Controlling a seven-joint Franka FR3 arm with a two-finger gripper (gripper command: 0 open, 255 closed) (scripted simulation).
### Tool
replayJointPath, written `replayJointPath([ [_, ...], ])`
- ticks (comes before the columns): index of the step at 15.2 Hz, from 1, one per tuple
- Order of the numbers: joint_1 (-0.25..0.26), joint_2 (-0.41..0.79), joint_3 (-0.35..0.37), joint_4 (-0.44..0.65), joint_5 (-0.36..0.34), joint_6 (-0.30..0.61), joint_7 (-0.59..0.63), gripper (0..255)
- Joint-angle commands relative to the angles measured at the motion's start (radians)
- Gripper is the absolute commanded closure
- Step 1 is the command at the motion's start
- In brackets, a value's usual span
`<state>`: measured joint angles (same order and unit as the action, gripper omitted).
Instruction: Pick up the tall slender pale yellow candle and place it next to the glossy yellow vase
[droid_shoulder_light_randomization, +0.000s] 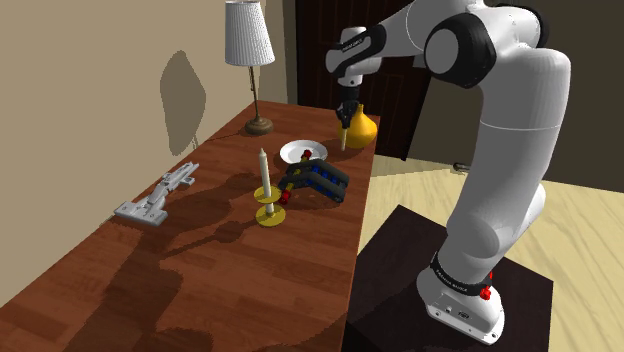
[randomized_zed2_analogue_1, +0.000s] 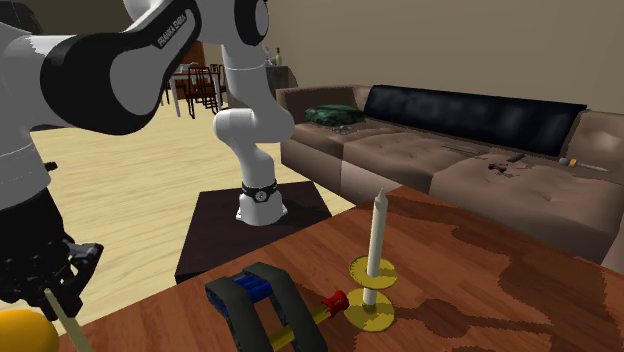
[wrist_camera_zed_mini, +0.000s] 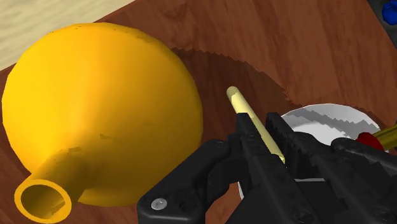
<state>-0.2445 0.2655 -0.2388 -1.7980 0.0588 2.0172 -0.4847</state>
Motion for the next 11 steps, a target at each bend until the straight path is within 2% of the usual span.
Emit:
replayJointPath([
  [1,0.0,0.007,0.001,-0.018,0.002,0.025,-0.001,255],
  [9,0.0,0.009,0.001,-0.021,0.003,0.03,-0.001,255],
  [10,0.0,0.009,0.001,-0.021,0.003,0.03,-0.001,0],
  [11,0.0,0.009,0.001,-0.021,0.003,0.03,-0.001,0],
])
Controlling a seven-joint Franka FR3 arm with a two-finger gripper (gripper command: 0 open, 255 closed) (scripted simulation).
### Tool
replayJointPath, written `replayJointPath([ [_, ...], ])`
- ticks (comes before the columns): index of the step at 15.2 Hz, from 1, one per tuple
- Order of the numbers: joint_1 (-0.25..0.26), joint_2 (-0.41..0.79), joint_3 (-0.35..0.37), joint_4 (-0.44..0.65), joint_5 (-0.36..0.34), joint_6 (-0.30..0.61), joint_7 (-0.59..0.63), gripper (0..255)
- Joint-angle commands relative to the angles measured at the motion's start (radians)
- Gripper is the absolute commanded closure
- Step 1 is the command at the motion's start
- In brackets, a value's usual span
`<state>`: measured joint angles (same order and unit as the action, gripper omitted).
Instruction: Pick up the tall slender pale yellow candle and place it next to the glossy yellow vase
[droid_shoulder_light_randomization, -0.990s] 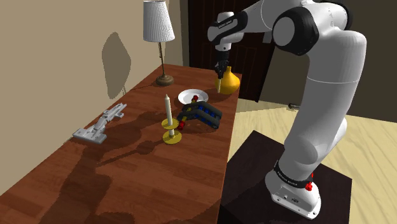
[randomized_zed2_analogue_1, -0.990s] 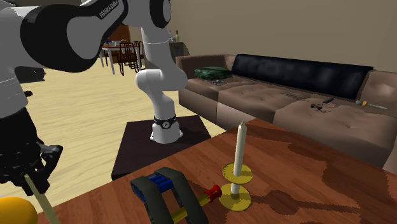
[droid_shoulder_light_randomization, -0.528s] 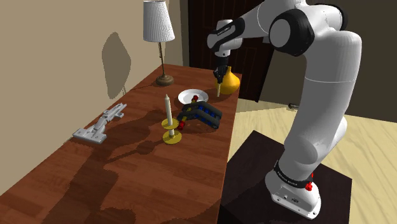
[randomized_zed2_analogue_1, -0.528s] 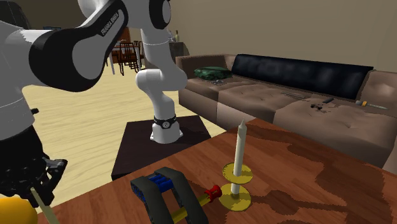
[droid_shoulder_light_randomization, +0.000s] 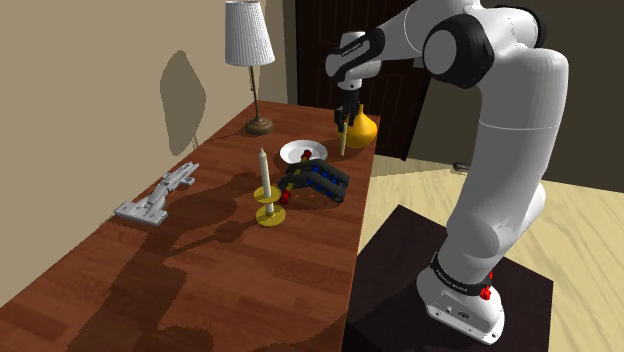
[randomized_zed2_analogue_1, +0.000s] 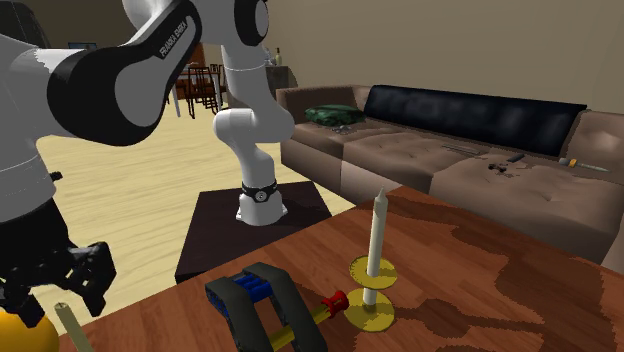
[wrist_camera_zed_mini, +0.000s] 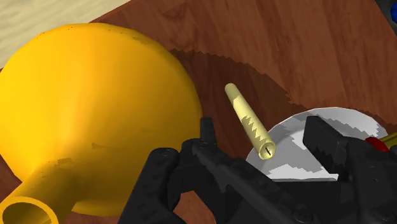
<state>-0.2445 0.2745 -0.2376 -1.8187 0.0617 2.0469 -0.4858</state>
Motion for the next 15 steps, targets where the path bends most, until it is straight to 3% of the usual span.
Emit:
replayJointPath([
  [1,0.0,0.0,0.0,0.0,0.0,0.0,0.0,0],
  [4,0.0,0.0,0.0,0.0,0.0,0.0,0.0,0],
  [8,0.002,-0.033,-0.003,0.085,-0.011,-0.117,0.007,0],
  [15,0.002,-0.033,-0.003,0.085,-0.011,-0.117,0.007,0],
])
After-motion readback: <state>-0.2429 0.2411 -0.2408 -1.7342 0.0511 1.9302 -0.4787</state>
